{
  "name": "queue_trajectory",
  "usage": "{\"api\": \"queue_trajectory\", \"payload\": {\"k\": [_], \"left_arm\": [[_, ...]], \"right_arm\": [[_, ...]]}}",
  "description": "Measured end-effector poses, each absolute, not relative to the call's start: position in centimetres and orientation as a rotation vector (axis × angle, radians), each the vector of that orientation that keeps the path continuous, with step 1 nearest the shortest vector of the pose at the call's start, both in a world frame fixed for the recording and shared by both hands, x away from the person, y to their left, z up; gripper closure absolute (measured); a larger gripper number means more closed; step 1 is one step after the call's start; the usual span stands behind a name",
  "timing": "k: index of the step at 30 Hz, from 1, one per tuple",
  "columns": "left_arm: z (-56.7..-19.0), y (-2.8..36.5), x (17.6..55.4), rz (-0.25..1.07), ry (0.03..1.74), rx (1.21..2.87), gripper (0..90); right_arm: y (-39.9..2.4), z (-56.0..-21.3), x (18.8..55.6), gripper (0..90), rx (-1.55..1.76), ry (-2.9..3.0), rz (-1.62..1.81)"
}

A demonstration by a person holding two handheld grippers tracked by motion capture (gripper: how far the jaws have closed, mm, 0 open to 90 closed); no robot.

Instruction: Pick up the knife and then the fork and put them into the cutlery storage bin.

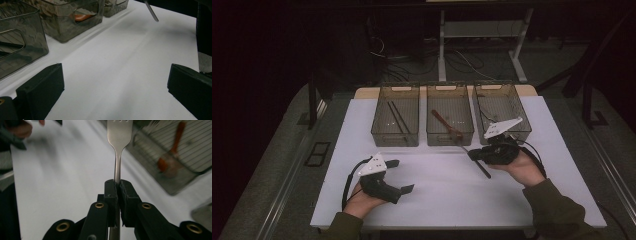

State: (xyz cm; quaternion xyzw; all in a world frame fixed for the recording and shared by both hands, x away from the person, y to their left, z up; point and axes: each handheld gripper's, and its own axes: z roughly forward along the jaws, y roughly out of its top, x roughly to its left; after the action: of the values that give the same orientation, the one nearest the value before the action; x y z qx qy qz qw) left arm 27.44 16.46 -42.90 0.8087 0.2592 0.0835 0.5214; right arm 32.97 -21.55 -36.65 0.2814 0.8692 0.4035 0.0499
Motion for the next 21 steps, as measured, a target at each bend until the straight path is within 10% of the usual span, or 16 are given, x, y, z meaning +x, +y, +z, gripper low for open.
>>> {"api": "queue_trajectory", "payload": {"k": [21], "left_arm": [[-42.9,16.4,27.5,0.203,0.617,1.944,0.0]], "right_arm": [[-26.5,-34.8,33.9,83.2,0.978,2.353,1.425]]}}
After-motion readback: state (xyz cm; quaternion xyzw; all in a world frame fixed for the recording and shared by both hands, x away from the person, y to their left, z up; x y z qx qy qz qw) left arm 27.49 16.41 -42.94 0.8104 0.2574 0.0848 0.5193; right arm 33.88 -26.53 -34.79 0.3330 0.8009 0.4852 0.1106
